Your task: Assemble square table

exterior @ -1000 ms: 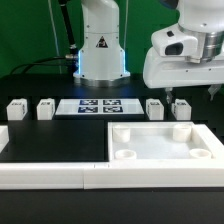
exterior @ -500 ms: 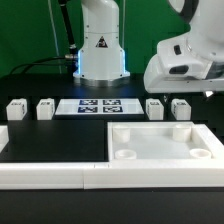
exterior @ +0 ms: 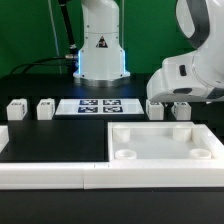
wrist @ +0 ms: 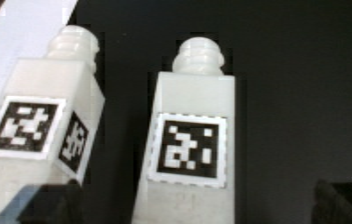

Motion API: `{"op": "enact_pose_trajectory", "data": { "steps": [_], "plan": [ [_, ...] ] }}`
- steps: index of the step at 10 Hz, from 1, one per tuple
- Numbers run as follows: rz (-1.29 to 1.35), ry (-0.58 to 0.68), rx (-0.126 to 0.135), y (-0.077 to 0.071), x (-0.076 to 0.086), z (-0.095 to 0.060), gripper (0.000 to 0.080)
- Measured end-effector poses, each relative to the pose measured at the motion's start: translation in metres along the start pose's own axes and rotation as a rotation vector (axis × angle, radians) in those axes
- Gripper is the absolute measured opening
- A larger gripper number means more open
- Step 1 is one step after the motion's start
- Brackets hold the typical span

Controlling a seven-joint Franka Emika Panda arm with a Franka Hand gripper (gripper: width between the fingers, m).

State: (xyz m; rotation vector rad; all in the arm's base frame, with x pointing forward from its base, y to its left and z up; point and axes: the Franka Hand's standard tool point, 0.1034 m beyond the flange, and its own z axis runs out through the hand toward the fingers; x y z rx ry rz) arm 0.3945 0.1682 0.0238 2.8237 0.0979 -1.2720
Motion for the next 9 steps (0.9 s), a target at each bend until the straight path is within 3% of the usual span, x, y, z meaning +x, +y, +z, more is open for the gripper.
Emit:
{"op": "enact_pose_trajectory", "data": {
  "steps": [3, 4, 7, 9],
  "plan": [
    [0.007, -0.067, -0.006, 0.001, 0.000, 0.016, 0.0649],
    [0.018, -0.102, 0.004, 0.001, 0.002, 0.022, 0.0649],
    [0.021, -0.116, 0.010, 0.001, 0.003, 0.024, 0.0637],
    [0.020, -0.117, 0.011, 0.001, 0.003, 0.024, 0.0286]
  ]
}}
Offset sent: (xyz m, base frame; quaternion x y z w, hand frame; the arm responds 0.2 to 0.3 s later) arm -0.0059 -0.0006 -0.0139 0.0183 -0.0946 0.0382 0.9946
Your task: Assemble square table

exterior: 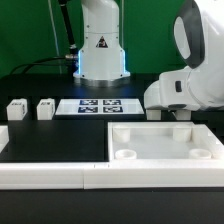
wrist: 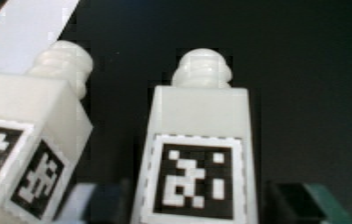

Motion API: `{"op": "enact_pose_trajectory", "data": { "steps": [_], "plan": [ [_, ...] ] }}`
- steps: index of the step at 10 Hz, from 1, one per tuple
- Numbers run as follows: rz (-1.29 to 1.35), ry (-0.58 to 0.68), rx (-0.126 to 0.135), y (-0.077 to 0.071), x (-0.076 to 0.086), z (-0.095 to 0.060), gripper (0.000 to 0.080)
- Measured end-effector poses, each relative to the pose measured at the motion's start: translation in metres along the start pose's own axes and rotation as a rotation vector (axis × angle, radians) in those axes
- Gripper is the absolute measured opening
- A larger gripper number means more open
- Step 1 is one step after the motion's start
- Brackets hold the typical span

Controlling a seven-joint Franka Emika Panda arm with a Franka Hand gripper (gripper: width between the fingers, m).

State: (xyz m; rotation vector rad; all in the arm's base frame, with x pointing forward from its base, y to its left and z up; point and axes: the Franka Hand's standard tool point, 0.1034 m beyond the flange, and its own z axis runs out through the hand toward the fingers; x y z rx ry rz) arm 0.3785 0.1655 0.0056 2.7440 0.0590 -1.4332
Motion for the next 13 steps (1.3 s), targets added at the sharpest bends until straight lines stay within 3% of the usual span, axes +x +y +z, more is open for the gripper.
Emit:
{"op": "enact_pose_trajectory", "data": {
  "steps": [6, 8, 10, 11, 12, 13],
  "plan": [
    [-0.012, -0.004, -0.003, 0.002, -0.002, -0.004, 0.0289],
    [-0.090, 0.041, 0.001, 0.015, -0.034, -0.061, 0.0291],
    [-0.209, 0.120, -0.019, 0.040, -0.062, -0.106, 0.0291],
    [-0.198, 0.126, -0.014, 0.048, -0.071, -0.107, 0.0291],
    [-0.198, 0.112, -0.016, 0.046, -0.068, -0.100, 0.0291],
    [-0.200, 0.167, -0.013, 0.044, -0.060, -0.104, 0.0291]
  ]
}}
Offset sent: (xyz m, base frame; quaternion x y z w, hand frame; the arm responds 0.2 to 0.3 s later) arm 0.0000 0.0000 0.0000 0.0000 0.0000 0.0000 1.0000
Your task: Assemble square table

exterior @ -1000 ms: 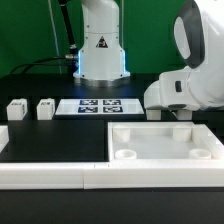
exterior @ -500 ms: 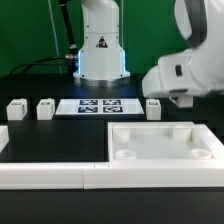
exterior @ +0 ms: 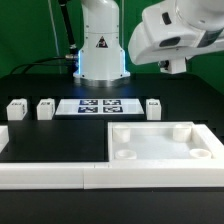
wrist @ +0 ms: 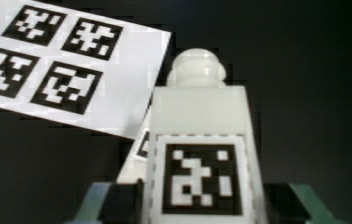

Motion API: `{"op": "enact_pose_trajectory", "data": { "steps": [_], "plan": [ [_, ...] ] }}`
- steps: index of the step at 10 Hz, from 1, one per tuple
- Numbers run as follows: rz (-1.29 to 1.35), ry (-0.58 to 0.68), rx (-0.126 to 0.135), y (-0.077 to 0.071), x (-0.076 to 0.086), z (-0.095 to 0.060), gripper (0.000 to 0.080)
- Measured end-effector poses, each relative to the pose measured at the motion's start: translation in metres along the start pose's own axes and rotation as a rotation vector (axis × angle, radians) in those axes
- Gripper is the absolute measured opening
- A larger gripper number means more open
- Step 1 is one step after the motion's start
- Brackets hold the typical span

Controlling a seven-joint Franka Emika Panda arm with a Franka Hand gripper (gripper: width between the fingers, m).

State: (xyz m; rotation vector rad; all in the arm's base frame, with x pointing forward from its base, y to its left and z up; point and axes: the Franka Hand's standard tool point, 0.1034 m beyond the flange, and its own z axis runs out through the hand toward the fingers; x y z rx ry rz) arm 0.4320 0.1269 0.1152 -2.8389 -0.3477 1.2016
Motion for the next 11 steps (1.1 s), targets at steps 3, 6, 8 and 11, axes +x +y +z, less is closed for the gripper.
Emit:
{"op": "enact_pose_trajectory", "data": {
  "steps": [3, 6, 8, 11],
  "plan": [
    [-0.065, 0.300, -0.018, 0.027, 0.028, -0.054, 0.0291],
    [-0.122, 0.618, -0.061, 0.042, 0.058, -0.109, 0.0291],
    [-0.111, 0.756, -0.075, 0.047, 0.057, -0.104, 0.0291],
    [-0.118, 1.005, -0.129, 0.066, 0.077, -0.125, 0.0291]
  ]
}}
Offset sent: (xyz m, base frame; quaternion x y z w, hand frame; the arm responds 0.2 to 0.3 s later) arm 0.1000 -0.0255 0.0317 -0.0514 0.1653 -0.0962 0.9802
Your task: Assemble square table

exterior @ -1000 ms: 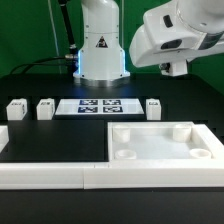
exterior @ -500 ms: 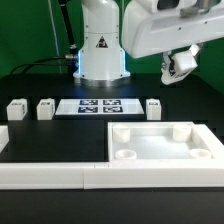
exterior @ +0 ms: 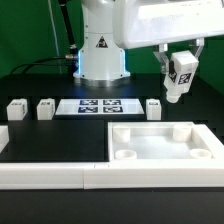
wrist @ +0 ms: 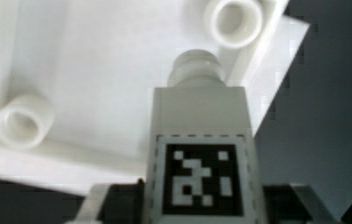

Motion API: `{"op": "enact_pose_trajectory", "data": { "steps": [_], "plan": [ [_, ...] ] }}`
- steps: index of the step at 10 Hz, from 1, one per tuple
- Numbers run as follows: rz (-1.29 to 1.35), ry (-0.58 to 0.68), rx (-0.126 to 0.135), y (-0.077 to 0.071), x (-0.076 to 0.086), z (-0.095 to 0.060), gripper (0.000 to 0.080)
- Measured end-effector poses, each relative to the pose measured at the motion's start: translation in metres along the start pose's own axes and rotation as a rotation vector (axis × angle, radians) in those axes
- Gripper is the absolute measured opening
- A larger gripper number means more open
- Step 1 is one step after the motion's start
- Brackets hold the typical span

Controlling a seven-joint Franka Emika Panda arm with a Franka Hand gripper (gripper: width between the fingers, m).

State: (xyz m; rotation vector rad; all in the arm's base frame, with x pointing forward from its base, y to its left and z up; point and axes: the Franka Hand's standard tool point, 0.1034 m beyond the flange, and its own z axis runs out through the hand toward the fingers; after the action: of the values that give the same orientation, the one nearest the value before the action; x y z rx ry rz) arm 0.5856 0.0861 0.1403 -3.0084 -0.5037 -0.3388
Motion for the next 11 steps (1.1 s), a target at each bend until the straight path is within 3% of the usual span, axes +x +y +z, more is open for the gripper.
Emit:
{"op": "enact_pose_trajectory", "data": {
  "steps": [2, 3, 5, 8, 11],
  "plan": [
    [-0.007, 0.167, -0.047, 0.008, 0.031, 0.004, 0.0291],
    [-0.024, 0.266, -0.093, 0.018, 0.023, 0.004, 0.0291],
    [-0.021, 0.345, -0.129, 0.027, 0.019, 0.006, 0.0291],
    [-0.035, 0.342, -0.116, 0.009, 0.013, 0.024, 0.0291],
    [-0.042, 0.337, -0.093, -0.009, 0.023, 0.046, 0.0291]
  ]
}}
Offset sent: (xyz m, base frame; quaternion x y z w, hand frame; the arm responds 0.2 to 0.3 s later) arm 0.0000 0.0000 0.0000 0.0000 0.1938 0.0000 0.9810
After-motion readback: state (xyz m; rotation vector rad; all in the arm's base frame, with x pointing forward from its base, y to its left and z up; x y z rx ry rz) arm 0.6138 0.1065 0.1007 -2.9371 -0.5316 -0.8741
